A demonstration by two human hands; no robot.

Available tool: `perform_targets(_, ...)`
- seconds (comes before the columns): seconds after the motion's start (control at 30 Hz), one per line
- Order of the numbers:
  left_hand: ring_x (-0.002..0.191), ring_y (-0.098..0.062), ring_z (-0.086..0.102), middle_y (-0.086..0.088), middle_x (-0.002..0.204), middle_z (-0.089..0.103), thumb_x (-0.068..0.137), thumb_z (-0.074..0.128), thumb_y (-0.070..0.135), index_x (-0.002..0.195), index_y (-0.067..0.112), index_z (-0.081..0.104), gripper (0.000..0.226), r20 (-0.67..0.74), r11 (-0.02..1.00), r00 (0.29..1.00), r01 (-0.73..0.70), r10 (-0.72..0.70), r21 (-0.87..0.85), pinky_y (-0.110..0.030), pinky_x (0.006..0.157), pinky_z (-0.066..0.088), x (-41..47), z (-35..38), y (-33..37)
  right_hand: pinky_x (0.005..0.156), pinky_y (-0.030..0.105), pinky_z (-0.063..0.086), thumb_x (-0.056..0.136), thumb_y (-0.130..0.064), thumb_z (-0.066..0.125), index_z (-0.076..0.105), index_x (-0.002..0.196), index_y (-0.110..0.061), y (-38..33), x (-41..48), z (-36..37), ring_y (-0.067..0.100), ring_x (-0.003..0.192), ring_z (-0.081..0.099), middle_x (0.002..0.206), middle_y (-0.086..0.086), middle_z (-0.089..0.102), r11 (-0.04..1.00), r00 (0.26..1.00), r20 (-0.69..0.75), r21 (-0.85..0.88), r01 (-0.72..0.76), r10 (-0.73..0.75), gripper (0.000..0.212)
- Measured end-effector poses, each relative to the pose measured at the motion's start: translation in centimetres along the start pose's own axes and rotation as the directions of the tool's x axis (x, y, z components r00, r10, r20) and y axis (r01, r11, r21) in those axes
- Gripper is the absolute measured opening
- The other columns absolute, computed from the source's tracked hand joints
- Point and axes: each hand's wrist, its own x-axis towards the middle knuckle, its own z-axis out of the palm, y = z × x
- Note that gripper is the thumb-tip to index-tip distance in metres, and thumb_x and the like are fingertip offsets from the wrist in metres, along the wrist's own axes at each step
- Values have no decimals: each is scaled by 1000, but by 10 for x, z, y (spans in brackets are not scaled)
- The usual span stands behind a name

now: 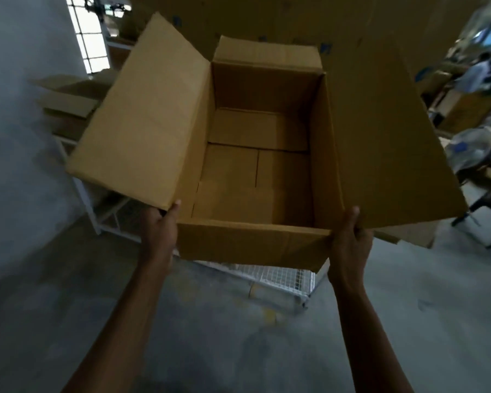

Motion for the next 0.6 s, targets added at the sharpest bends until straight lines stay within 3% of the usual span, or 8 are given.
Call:
perform_targets(0.07, 110, -19, 56, -3, 118, 61, 101, 63, 22, 120, 18, 60, 20, 51, 1000, 999, -13, 13, -13, -32, 94, 40, -4, 29, 14, 70, 33, 47, 104, -56, 40, 64, 108, -13, -5, 20, -16, 14, 80, 61, 89, -1, 64, 999, 998, -64, 30, -12, 14, 49)
perform_targets(0.1, 106, -21, 58, 0, 113, 61, 101, 63, 24, 113, 22, 59, 12, 83, 999, 996, -24, 25, -22, -32, 94, 40, -4, 44, 21, 69, 32, 46, 104, -56, 41, 64, 110, -11, -10, 30, -25, 14, 78, 60, 88, -1, 63, 999, 995, -97, 40, -17, 20, 51)
perform_targets(0.13, 98, -17, 58, 4, 105, 60, 102, 62, 25, 102, 26, 56, 6, 127, 999, 991, -34, 37, -25, -33, 92, 39, -5, 61, 30, 68, 31, 46, 104, -54, 41, 63, 105, -12, -13, 41, -35, 12, 76, 58, 85, -2, 61, 998, 992, -125, 62, -15, 23, 48)
perform_targets(0.2, 91, -12, 56, 10, 96, 57, 102, 61, 26, 93, 31, 51, 15, 188, 997, 981, -36, 47, -66, -34, 91, 41, -5, 95, 45, 65, 30, 43, 105, -51, 41, 58, 88, -20, -20, 61, -53, 11, 69, 53, 77, -3, 54, 996, 983, -180, 87, 0, 15, 39)
perform_targets(0.27, 95, -17, 56, 11, 94, 56, 102, 61, 26, 91, 30, 52, 15, 244, 993, 965, -78, 98, -93, -34, 89, 44, -11, 135, 60, 61, 29, 39, 104, -53, 42, 53, 84, -22, -23, 88, -75, 10, 65, 48, 73, -4, 48, 995, 971, -237, 97, 27, -4, 39)
perform_targets(0.4, 85, 3, 52, 22, 93, 54, 103, 60, 23, 106, 28, 55, 8, 323, 982, 932, -126, 166, -140, -20, 76, 39, -23, 217, 83, 63, 29, 40, 104, -55, 41, 52, 87, -28, -31, 148, -120, 9, 68, 49, 77, -6, 50, 995, 949, -313, 82, 51, -23, 33)
perform_targets(0.5, 74, 2, 49, 12, 86, 56, 102, 61, 22, 86, 30, 54, 19, 379, 981, 908, -131, 178, -145, -27, 79, 40, -33, 281, 99, 70, 32, 43, 104, -56, 40, 53, 93, -27, -41, 199, -151, 8, 75, 51, 83, -8, 51, 995, 939, -344, 81, 62, -30, 34)
perform_targets(0.6, 75, -3, 51, 2, 95, 60, 102, 60, 23, 98, 22, 57, 5, 388, 981, 902, -147, 187, -129, -29, 69, 42, -37, 336, 110, 69, 29, 39, 105, -54, 39, 50, 95, -23, -43, 248, -172, 7, 73, 46, 82, -7, 46, 994, 939, -343, 95, 54, -18, 35)
